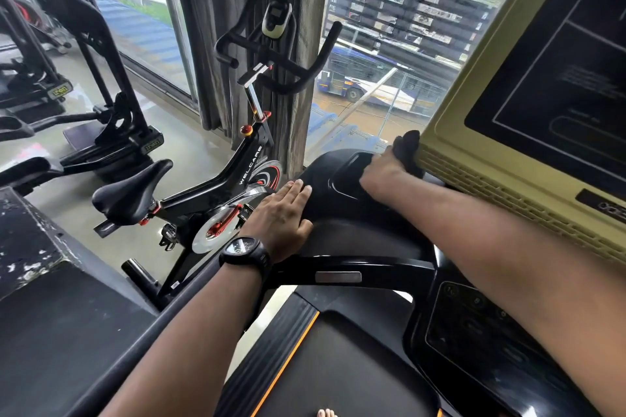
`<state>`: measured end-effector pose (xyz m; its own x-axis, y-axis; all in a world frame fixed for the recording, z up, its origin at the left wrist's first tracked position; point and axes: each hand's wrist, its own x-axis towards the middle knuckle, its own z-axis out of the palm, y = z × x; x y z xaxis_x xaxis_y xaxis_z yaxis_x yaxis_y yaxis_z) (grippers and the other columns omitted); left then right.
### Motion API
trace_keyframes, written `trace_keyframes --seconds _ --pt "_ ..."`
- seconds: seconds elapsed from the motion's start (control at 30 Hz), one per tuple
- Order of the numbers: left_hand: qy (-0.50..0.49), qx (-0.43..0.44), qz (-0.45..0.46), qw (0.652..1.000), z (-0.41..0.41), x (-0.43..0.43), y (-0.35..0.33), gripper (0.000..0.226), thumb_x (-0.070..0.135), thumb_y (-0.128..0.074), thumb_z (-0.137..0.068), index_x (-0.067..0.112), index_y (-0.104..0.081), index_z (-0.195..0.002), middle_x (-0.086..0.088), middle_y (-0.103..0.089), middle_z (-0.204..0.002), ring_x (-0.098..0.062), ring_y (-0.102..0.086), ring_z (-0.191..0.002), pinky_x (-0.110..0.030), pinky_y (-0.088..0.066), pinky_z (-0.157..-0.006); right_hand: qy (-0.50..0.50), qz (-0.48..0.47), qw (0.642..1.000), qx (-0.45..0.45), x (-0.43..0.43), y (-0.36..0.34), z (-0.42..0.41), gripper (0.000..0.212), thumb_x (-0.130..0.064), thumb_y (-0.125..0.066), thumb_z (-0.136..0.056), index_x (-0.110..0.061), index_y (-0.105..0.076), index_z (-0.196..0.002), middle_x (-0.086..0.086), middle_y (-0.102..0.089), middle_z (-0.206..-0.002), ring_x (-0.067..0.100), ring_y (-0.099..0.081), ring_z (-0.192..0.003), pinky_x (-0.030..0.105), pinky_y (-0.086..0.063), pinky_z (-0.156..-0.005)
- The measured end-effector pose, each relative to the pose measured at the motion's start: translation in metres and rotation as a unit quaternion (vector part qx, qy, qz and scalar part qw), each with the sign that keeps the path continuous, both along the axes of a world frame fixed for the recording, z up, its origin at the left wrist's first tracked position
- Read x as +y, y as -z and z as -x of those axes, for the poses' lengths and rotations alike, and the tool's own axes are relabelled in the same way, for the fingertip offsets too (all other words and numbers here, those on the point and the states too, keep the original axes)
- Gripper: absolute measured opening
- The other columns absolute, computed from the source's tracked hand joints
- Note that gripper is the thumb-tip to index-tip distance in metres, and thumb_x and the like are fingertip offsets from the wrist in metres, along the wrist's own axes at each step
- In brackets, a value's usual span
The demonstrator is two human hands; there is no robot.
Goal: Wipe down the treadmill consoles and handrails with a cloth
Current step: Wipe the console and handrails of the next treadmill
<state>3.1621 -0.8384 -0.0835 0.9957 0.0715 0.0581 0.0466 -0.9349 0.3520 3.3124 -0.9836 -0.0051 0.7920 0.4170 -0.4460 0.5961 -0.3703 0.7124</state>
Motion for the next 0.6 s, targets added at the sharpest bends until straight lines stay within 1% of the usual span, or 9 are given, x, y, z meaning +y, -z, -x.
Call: trace_keyframes --seconds 0.07,0.1,0.17,0.23,0.3,0.37,0.43,0.5,0.6 --pt "-0.002 0.002 -0.001 1.0 0.0 0.0 0.0 0.069 0.037 -0.044 -0.096 0.017 -0.023 -0.158 -0.007 -0.018 -0.166 -0.017 -0.014 -0.154 -0.034 -0.015 -0.124 0.052 -0.141 0.989 0.012 0.008 -0.004 0.008 0.033 -0.024 -0.052 -0.103 -0.014 -0.06 -0.134 0.012 -0.057 -0.14 0.039 -0.047 -0.132 0.065 -0.034 -0.107" --pt "-0.002 0.004 -0.001 1.0 0.0 0.0 0.0 0.07 0.04 -0.041 -0.094 0.017 -0.024 -0.158 -0.007 -0.019 -0.166 -0.017 -0.014 -0.154 -0.035 -0.015 -0.124 0.087 -0.232 0.969 0.029 0.009 -0.006 0.011 0.029 -0.023 -0.052 -0.102 -0.013 -0.062 -0.127 0.012 -0.06 -0.134 0.039 -0.052 -0.127 0.064 -0.038 -0.104" --pt "-0.002 0.009 0.001 1.0 0.001 0.0 -0.002 0.077 0.044 -0.032 -0.087 0.016 -0.024 -0.158 -0.008 -0.019 -0.166 -0.018 -0.015 -0.154 -0.035 -0.015 -0.124 0.164 -0.402 0.897 0.085 0.004 -0.006 0.014 0.016 -0.026 -0.053 -0.099 -0.015 -0.063 -0.106 0.012 -0.064 -0.121 0.036 -0.06 -0.11 0.057 -0.047 -0.098" --pt "0.0 0.013 0.0 1.0 0.002 -0.001 -0.003 0.08 0.045 -0.03 -0.084 0.015 -0.024 -0.158 -0.009 -0.02 -0.166 -0.019 -0.015 -0.154 -0.036 -0.015 -0.125 0.218 -0.476 0.842 0.13 -0.004 -0.003 0.022 0.011 -0.022 -0.05 -0.092 -0.016 -0.056 -0.098 0.014 -0.068 -0.112 0.035 -0.062 -0.102 0.052 -0.051 -0.096" --pt "0.002 0.013 -0.003 1.0 0.002 -0.002 -0.003 0.079 0.044 -0.03 -0.085 0.014 -0.025 -0.158 -0.009 -0.02 -0.166 -0.019 -0.015 -0.154 -0.035 -0.015 -0.125 0.228 -0.509 0.818 0.142 -0.009 0.005 0.035 0.028 -0.014 -0.046 -0.086 -0.012 -0.055 -0.113 0.017 -0.067 -0.113 0.039 -0.061 -0.109 0.05 -0.05 -0.098" --pt "0.002 0.013 -0.007 1.0 0.002 -0.002 -0.003 0.074 0.042 -0.036 -0.09 0.014 -0.024 -0.158 -0.01 -0.02 -0.166 -0.019 -0.015 -0.153 -0.035 -0.014 -0.125 0.205 -0.53 0.813 0.124 -0.011 0.014 0.044 0.035 -0.011 -0.045 -0.087 -0.011 -0.055 -0.121 0.018 -0.063 -0.121 0.04 -0.057 -0.114 0.047 -0.047 -0.098" --pt "0.006 0.014 -0.01 1.0 0.002 -0.002 -0.003 0.069 0.037 -0.043 -0.096 0.014 -0.024 -0.158 -0.01 -0.02 -0.166 -0.02 -0.015 -0.154 -0.035 -0.014 -0.125 0.185 -0.54 0.815 0.104 -0.01 0.022 0.049 0.032 -0.015 -0.046 -0.09 -0.011 -0.057 -0.12 0.017 -0.063 -0.122 0.04 -0.056 -0.115 0.045 -0.045 -0.093" --pt "0.006 0.018 -0.01 1.0 0.002 -0.001 -0.004 0.071 0.04 -0.04 -0.094 0.014 -0.024 -0.158 -0.01 -0.02 -0.166 -0.02 -0.015 -0.154 -0.035 -0.014 -0.125 0.166 -0.529 0.827 0.091 -0.009 0.027 0.05 0.034 -0.029 -0.051 -0.091 -0.013 -0.056 -0.121 0.013 -0.064 -0.122 0.038 -0.055 -0.114 0.044 -0.046 -0.091" --pt "0.008 0.02 -0.01 1.0 0.003 -0.002 -0.005 0.076 0.042 -0.033 -0.088 0.013 -0.024 -0.158 -0.01 -0.02 -0.166 -0.02 -0.016 -0.153 -0.035 -0.014 -0.125 0.18 -0.463 0.86 0.117 -0.016 0.027 0.043 0.055 -0.051 -0.053 -0.083 -0.027 -0.052 -0.132 0.008 -0.06 -0.131 0.036 -0.051 -0.122 0.048 -0.047 -0.098"
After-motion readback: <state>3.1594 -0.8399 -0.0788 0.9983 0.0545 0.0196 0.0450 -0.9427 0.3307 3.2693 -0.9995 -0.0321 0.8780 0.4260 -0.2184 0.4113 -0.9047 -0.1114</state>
